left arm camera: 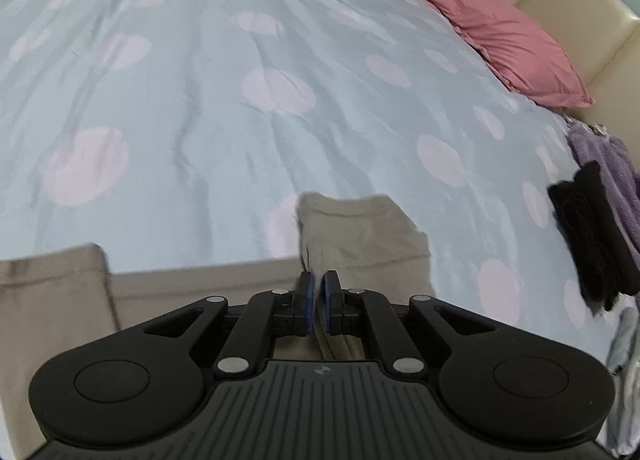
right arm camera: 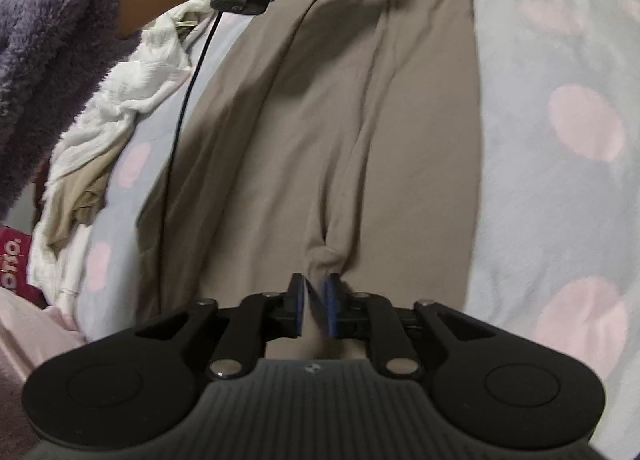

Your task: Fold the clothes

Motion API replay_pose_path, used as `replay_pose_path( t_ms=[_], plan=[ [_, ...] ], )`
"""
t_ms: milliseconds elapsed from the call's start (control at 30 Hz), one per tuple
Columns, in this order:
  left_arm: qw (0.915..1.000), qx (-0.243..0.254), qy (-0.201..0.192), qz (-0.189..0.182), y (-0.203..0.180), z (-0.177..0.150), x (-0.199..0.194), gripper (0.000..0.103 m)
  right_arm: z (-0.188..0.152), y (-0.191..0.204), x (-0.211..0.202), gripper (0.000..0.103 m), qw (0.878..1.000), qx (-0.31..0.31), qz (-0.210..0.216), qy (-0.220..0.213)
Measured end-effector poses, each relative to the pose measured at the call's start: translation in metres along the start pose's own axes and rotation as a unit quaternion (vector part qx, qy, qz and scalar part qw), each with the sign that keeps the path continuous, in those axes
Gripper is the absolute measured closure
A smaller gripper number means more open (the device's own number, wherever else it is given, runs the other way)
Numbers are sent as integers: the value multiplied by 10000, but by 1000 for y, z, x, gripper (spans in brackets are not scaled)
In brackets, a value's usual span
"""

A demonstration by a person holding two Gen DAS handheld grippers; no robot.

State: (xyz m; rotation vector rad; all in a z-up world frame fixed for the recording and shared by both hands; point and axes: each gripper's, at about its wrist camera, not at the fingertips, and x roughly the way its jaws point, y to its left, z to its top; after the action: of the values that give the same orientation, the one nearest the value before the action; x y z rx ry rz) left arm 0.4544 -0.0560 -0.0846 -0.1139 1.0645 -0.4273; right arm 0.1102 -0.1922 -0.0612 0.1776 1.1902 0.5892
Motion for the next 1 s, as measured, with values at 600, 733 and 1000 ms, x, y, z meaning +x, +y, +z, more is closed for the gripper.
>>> replay_pose_path(
  t_ms=[600, 733, 1000],
  plan=[
    [9953, 869, -125, -408, -43, -38, -29, 94, -39, -14, -21, 78, 9974, -239, -673, 116],
    [9966, 826, -41, -58, -41, -45, -30, 94, -53, -1, -24, 78, 9954, -557, -763, 165],
    [9956, 836, 38, 416, -38, -63, -58, 93, -78, -1, -50, 77, 9960, -549, -691, 133]
  ],
)
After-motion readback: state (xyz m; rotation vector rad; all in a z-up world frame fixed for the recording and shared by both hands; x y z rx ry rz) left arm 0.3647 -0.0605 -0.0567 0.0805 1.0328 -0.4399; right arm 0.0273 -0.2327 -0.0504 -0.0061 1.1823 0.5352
